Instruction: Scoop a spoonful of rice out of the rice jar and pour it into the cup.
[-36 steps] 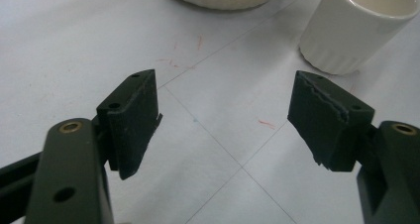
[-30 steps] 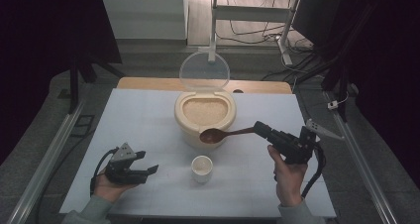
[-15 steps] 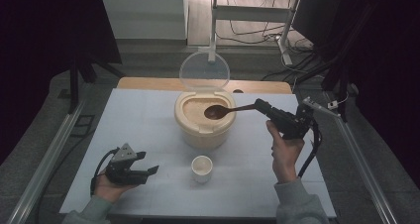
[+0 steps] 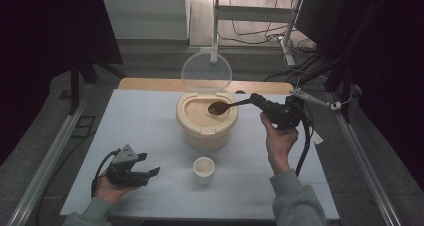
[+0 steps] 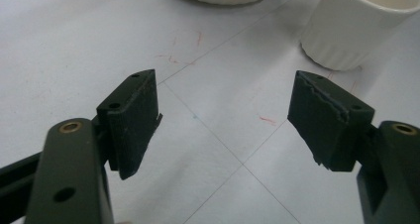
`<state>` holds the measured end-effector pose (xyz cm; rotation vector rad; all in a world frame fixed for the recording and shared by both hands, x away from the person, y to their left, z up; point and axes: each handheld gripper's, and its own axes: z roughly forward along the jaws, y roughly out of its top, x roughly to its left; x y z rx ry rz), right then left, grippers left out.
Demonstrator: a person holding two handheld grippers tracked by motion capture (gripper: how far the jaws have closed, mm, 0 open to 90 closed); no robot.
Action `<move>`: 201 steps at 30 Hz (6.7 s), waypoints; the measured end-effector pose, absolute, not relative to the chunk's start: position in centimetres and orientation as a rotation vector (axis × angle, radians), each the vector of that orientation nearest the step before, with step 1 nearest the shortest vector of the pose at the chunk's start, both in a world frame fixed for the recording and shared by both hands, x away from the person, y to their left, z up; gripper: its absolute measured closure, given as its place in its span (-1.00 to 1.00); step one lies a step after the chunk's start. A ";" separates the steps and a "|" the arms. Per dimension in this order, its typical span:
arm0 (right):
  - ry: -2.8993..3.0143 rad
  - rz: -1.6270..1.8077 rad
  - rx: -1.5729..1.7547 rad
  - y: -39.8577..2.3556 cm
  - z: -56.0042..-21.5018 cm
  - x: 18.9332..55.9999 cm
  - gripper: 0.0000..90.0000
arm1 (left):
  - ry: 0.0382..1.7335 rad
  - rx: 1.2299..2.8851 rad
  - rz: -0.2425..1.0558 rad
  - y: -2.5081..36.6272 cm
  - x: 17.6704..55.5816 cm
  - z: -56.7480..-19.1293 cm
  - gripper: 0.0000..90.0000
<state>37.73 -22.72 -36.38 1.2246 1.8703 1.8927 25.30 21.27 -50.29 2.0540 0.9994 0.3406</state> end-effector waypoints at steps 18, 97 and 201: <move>1.878 1.741 1.206 -22.3 -36.9 38.0 0.84 | 0.999 2.058 0.343 21.2 25.3 -50.3 -0.39; 1.793 2.075 1.820 -24.1 -40.2 39.6 0.84 | 0.994 2.064 0.353 21.2 25.3 -50.3 -0.40; 2.176 1.968 1.822 -25.1 -43.3 34.4 0.84 | 1.003 2.087 0.351 21.3 25.4 -50.7 -0.41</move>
